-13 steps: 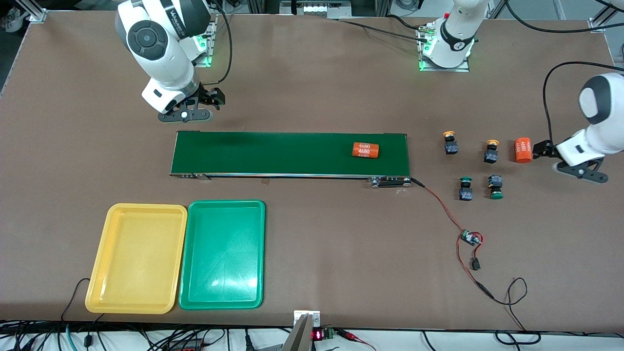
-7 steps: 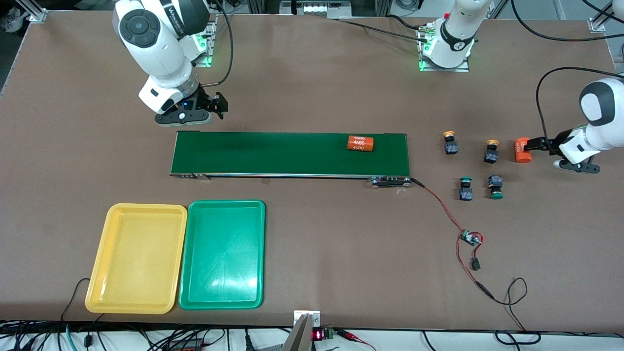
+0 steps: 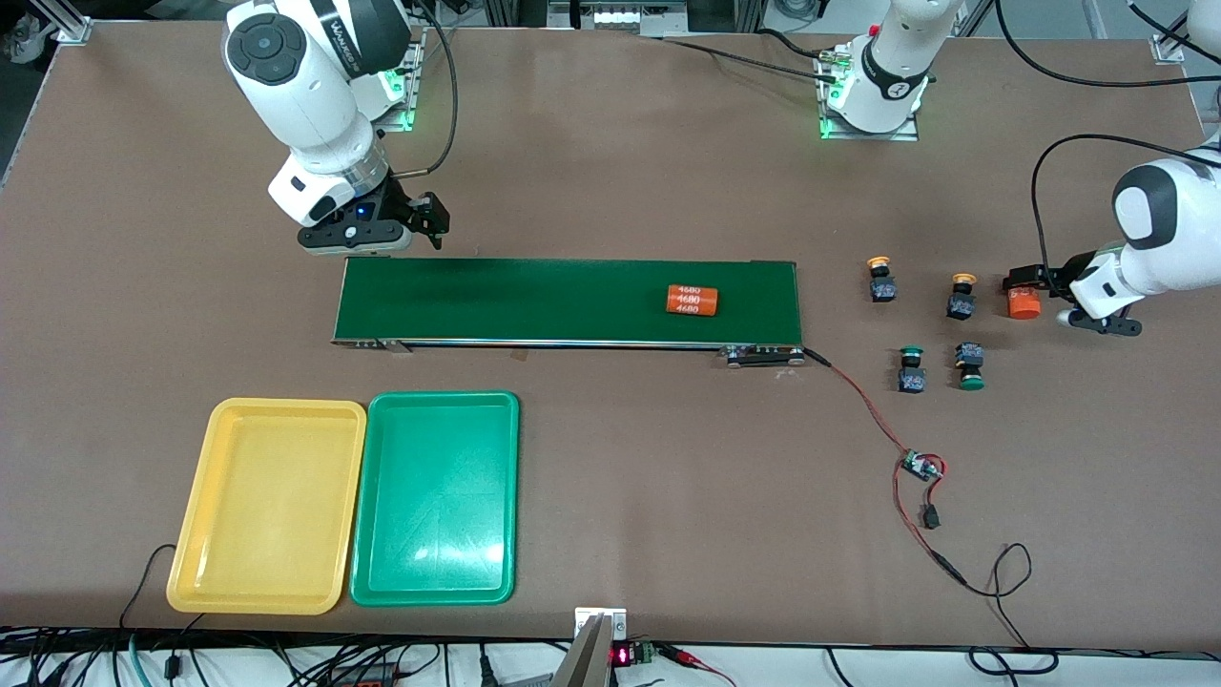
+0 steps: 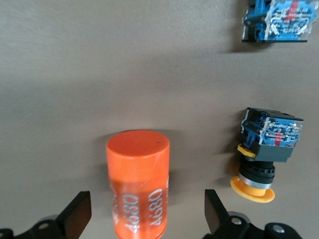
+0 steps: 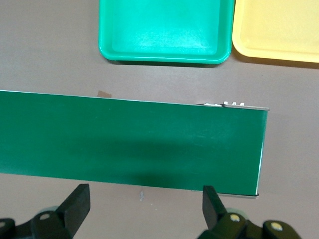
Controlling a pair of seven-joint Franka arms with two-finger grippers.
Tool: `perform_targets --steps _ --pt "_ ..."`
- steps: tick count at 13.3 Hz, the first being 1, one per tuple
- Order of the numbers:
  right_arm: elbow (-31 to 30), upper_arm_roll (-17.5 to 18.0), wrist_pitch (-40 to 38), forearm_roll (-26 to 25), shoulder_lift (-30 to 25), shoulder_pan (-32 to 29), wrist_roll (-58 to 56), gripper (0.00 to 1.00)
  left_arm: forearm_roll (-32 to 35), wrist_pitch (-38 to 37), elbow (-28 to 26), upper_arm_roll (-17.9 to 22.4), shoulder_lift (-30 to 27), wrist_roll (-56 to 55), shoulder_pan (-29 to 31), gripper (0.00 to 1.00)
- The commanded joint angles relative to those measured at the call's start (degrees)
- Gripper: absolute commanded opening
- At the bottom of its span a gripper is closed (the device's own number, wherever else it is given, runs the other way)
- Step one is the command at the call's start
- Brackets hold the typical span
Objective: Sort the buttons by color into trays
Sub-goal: 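Move the left gripper to the second orange cylinder and grasp it, then place the second orange cylinder on the belt with the left gripper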
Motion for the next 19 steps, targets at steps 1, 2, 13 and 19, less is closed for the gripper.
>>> perform_targets --steps 1,2,13,19 --pt "0.29 0.10 -0.29 0.21 0.39 0.32 0.87 1.00 1.13 1.59 0.03 -0.52 0.44 0.80 -0.13 0.86" --pt "0.29 0.10 -0.29 0.21 0.39 0.41 0.87 1.00 2.27 1.86 0.03 -0.52 0.44 0.89 -0.31 0.68" --pt "0.38 0.36 -2.40 0.21 1.09 0.58 1.13 1.00 5.36 1.33 1.08 -0.43 -9.21 15.66 -9.51 0.00" --pt "0.47 0.54 -2.40 3.89 1.45 0.41 2.97 1.00 5.27 -0.86 1.00 -0.96 -13.00 16.71 -30.24 0.00"
